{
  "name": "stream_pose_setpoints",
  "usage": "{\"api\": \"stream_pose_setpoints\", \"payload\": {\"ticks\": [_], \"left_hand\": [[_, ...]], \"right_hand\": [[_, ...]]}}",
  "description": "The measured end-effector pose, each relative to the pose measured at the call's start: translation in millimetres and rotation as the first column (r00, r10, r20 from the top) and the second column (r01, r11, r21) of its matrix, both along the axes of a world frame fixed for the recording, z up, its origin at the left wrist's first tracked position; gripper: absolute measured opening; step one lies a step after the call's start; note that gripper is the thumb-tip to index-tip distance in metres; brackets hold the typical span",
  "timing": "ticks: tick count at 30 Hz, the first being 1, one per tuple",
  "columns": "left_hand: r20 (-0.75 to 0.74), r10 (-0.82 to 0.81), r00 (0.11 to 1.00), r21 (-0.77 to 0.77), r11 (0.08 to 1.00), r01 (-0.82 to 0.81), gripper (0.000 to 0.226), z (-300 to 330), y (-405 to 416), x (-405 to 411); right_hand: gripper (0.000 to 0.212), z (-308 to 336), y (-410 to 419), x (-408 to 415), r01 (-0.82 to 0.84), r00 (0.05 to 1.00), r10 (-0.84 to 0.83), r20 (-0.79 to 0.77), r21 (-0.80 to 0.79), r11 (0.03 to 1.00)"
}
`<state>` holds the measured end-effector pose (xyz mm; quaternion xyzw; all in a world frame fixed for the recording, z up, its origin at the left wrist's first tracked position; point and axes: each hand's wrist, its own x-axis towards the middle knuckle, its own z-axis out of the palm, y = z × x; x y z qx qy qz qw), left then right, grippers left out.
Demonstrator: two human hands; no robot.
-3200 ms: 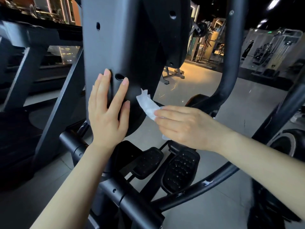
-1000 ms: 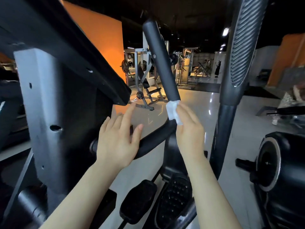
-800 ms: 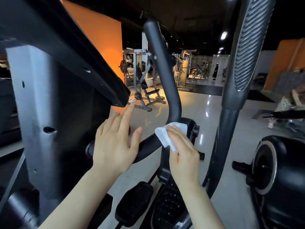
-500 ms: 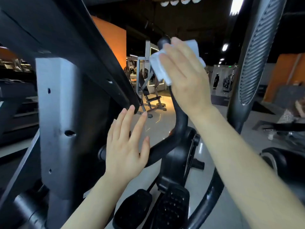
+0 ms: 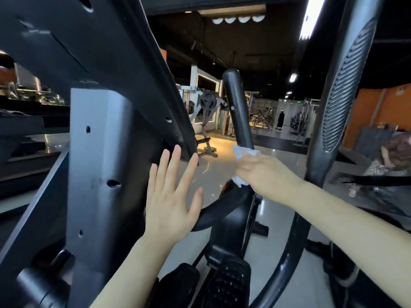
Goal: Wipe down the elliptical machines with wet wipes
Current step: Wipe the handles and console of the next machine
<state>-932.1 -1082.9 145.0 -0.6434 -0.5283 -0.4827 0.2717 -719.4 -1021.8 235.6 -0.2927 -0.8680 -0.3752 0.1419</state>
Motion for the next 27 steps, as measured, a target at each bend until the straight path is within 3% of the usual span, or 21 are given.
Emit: {"api": "stream_pose_setpoints", "payload": {"ticks": [2,6,9,12,13,16,20,27], "left_hand": [[-0.008,0.011,1.000,0.003,1.000,-0.011,0.058,0,1,-1],[-0.003,0.015,1.000,0.013,1.000,-0.015,0.058,0,0,0],[-0.005,0.013,1.000,0.012,1.000,-0.013,0.058,0,0,-1],[0.007,0.008,1.000,0.022,1.000,-0.009,0.058,0,0,-1],[0.010,0.005,1.000,0.026,1.000,-0.006,0.057,0,0,-1],[0.027,-0.016,1.000,0.043,0.999,0.015,0.056,1,-1,-1],[0.031,-0.016,0.999,0.044,0.999,0.015,0.055,2,-2,0],[0.047,-0.006,0.999,0.024,1.000,0.005,0.055,-1,-2,3]], "right_hand": [[0.030,28,-11,-8,0.032,0.993,-0.025,0.117,-0.056,0.998],[0.024,115,1,-40,-0.218,0.976,0.209,0.065,0.327,0.920],[0.024,168,10,-53,-0.156,0.984,0.089,0.152,0.517,0.842],[0.014,174,23,-46,-0.121,0.966,-0.033,0.257,0.560,0.819],[0.019,163,28,-42,-0.114,0.964,-0.037,0.264,0.536,0.837],[0.048,116,44,-25,-0.135,0.990,0.135,0.029,0.387,0.912],[0.061,57,40,-9,-0.152,0.943,0.213,-0.256,0.237,0.960],[0.061,-69,16,-21,-0.117,0.701,0.146,-0.698,0.090,0.989]]}}
